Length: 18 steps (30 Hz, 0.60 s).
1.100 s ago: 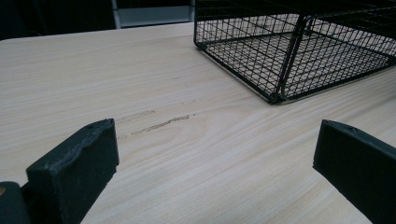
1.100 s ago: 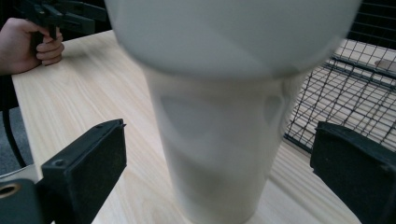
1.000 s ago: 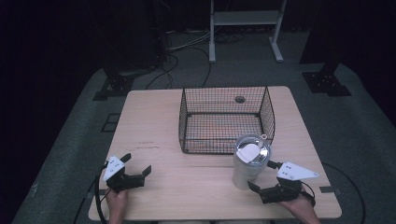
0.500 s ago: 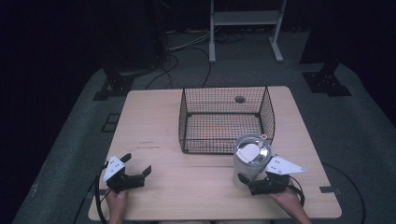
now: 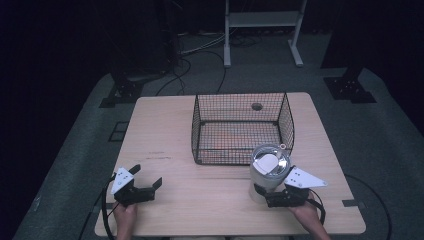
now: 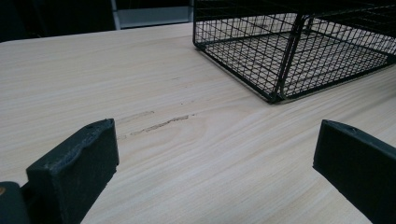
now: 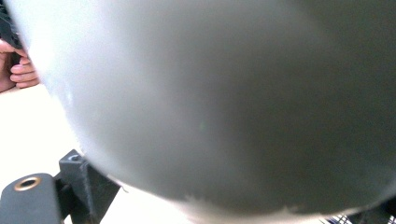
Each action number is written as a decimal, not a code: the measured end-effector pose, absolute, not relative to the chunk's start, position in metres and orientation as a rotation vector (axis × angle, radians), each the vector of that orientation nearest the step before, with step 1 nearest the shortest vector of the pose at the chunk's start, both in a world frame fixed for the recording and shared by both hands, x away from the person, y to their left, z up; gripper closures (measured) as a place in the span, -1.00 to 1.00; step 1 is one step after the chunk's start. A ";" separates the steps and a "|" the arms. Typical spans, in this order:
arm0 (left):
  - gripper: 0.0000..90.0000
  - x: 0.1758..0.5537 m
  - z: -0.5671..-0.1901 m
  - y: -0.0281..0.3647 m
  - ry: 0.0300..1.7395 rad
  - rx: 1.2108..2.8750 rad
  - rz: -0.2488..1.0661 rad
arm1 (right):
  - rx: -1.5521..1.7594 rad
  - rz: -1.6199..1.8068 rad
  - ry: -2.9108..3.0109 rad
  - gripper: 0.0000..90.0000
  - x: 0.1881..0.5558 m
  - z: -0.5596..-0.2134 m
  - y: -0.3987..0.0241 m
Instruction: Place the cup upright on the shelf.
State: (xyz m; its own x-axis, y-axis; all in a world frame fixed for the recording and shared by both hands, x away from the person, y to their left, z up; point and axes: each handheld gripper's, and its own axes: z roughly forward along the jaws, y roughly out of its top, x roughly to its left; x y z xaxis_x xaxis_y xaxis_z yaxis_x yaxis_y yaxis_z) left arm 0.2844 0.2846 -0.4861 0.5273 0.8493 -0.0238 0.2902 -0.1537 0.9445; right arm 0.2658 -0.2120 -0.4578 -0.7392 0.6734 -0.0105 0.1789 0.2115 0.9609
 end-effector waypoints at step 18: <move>-1.00 0.285 -0.486 0.285 0.970 1.704 0.657 | 0.766 1.604 2.074 -0.80 0.268 -0.427 -0.213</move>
